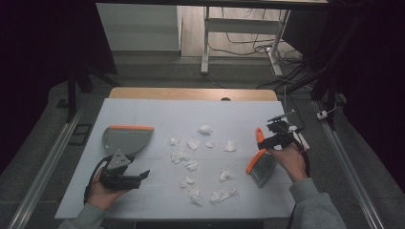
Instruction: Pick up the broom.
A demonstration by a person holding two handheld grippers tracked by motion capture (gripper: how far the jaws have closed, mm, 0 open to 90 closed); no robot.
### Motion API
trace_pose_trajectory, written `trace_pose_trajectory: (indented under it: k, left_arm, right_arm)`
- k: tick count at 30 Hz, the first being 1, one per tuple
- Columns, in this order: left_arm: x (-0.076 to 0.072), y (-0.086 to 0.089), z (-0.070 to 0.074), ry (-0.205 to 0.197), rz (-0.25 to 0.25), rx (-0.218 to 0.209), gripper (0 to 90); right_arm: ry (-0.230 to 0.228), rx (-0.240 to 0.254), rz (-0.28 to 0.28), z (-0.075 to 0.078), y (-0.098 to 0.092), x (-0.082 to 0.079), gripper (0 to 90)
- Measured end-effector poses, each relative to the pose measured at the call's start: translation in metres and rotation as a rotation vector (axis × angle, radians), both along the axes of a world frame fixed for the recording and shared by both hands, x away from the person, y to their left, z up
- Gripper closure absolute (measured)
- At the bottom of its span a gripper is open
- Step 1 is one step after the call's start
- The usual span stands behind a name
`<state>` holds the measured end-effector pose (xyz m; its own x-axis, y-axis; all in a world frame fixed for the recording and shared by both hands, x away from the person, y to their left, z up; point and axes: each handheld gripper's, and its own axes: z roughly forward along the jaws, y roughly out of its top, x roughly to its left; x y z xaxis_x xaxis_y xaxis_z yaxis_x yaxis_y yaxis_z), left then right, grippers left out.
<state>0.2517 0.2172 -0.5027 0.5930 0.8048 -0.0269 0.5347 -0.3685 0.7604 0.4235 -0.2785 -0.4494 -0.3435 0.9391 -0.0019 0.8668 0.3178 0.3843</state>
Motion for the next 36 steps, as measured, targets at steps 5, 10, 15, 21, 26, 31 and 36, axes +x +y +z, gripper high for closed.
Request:
trace_pose_trajectory:
  k: [5,10,15,21,26,31,36]
  left_arm:
    - [-0.001,-0.001,0.0,-0.005,-0.016,0.0,23.0]
    - [0.0,-0.001,0.0,-0.007,-0.018,0.002,22.9]
    - [0.0,-0.001,0.0,-0.007,-0.019,0.001,22.9]
    - [0.0,-0.002,0.0,-0.007,-0.019,0.005,22.9]
    - [0.0,-0.001,0.0,-0.01,-0.015,0.006,23.0]
    - [-0.001,0.0,0.001,-0.014,-0.01,0.001,23.1]
    - [-0.003,-0.001,0.002,-0.022,-0.014,0.004,23.2]
  right_arm:
    - [0.044,-0.025,-0.04,-0.014,0.003,0.015,33.7]
    - [0.077,-0.048,-0.057,-0.024,0.008,0.023,35.8]
    - [0.096,-0.083,-0.073,-0.031,0.012,0.027,40.9]
    - [0.128,-0.082,-0.09,-0.037,0.01,0.03,51.1]
    - [0.131,-0.089,-0.108,-0.039,0.013,0.03,60.0]
    - [0.137,-0.095,-0.173,-0.038,0.016,0.031,69.5]
    - [0.132,-0.112,-0.162,-0.039,0.018,0.031,70.7]
